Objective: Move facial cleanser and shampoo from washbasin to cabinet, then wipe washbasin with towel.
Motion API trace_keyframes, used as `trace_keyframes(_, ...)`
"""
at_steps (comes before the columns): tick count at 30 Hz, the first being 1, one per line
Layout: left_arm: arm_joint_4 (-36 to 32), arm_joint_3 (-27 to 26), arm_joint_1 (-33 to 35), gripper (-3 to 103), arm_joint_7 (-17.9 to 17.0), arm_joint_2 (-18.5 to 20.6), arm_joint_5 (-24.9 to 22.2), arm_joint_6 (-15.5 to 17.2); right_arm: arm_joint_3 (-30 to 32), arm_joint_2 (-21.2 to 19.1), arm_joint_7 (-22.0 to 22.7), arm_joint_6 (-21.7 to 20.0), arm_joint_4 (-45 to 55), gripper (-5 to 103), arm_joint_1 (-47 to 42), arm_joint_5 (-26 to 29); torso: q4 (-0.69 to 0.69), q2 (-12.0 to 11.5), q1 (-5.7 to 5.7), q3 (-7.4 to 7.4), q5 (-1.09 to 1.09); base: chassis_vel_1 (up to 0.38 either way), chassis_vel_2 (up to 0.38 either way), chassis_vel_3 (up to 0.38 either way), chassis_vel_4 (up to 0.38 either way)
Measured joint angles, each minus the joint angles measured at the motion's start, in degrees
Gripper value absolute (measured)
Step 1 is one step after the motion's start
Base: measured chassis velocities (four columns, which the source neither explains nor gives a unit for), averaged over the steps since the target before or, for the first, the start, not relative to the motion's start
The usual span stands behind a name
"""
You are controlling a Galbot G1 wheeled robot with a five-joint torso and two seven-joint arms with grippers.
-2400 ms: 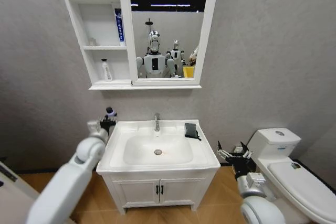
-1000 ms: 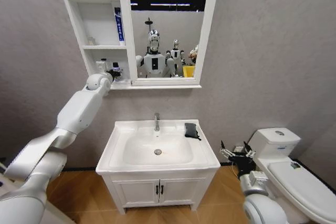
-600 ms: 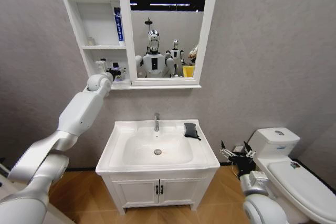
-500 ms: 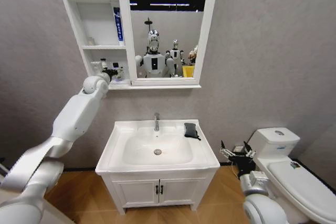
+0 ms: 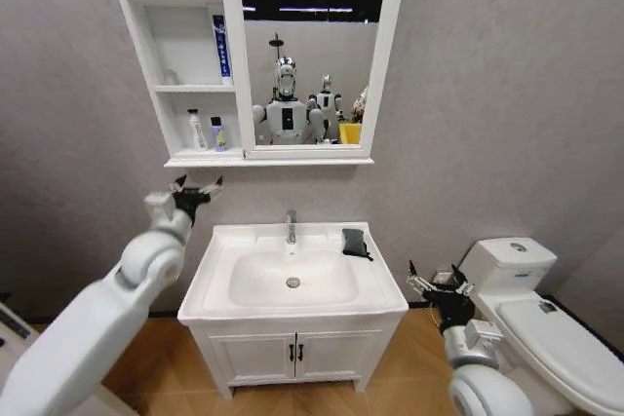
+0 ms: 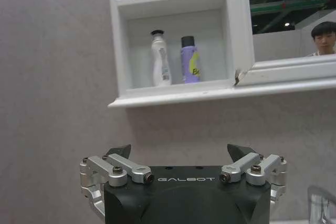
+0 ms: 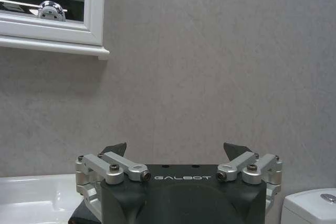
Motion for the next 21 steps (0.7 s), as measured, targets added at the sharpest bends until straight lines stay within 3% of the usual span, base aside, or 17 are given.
trace_keyframes(1,-1.9,-4.7,6.6,100,3.2,-3.8,4.0,-1.3,0.1,-0.3,0.5,-0.3,0.4,100,-0.2,0.5,0.01,0.0,0.00,0.00,0.00,0.000,0.000,0.000,0.000)
trace_keyframes(2,-3.9,-9.7,14.3,100,8.7,-8.6,8.1,-3.4,0.1,-0.5,1.0,-0.6,1.0,100,-0.5,0.8,0.05,0.0,-0.01,0.00,-0.01,0.000,0.000,0.000,0.000)
trace_keyframes(3,-3.9,-9.7,14.3,100,8.7,-8.6,8.1,-3.4,0.1,-0.5,1.0,-0.6,1.0,100,-0.5,0.8,0.05,0.0,-0.01,0.00,-0.01,0.000,0.000,0.000,0.000)
trace_keyframes(4,-5.4,-13.4,21.1,100,13.8,-12.9,11.6,-6.1,0.1,-0.4,1.2,-0.7,1.4,100,-1.2,0.7,0.05,0.0,-0.02,-0.01,0.01,0.000,0.000,0.000,0.000)
trace_keyframes(5,-5.4,-13.4,21.1,100,13.8,-12.9,11.6,-6.1,0.1,-0.4,1.2,-0.7,1.4,100,-1.2,0.7,0.05,0.0,-0.02,-0.01,0.01,0.000,0.000,0.000,0.000)
trace_keyframes(7,-7.3,-16.6,27.4,100,18.9,-17.6,13.5,-8.8,0.1,0.1,1.4,-0.7,2.0,100,-2.1,-0.1,-0.01,0.0,-0.02,0.00,0.02,0.000,0.000,0.000,0.000)
trace_keyframes(8,-7.3,-16.6,27.4,100,18.9,-17.6,13.5,-8.8,0.1,0.1,1.4,-0.7,2.0,100,-2.1,-0.1,-0.01,0.0,-0.02,0.00,0.02,0.000,0.000,0.000,0.000)
trace_keyframes(10,-9.6,-17.7,31.7,100,20.5,-22.0,13.4,-9.6,0.1,0.4,1.5,-0.7,2.5,100,-2.6,-1.5,-0.04,0.0,0.00,0.00,0.02,0.000,0.000,0.000,0.000)
trace_keyframes(14,-12.3,-15.3,33.9,100,19.6,-27.3,16.0,-9.2,-0.4,0.1,1.4,-0.8,3.0,100,-2.7,-2.3,0.00,0.0,0.01,0.01,0.02,0.000,0.000,0.000,0.000)
trace_keyframes(21,-12.6,-13.9,33.2,100,18.3,-28.3,17.2,-8.4,-0.8,0.4,0.5,-0.5,3.8,100,-3.3,-2.8,-0.02,0.0,0.01,0.01,0.00,0.000,0.000,0.000,0.000)
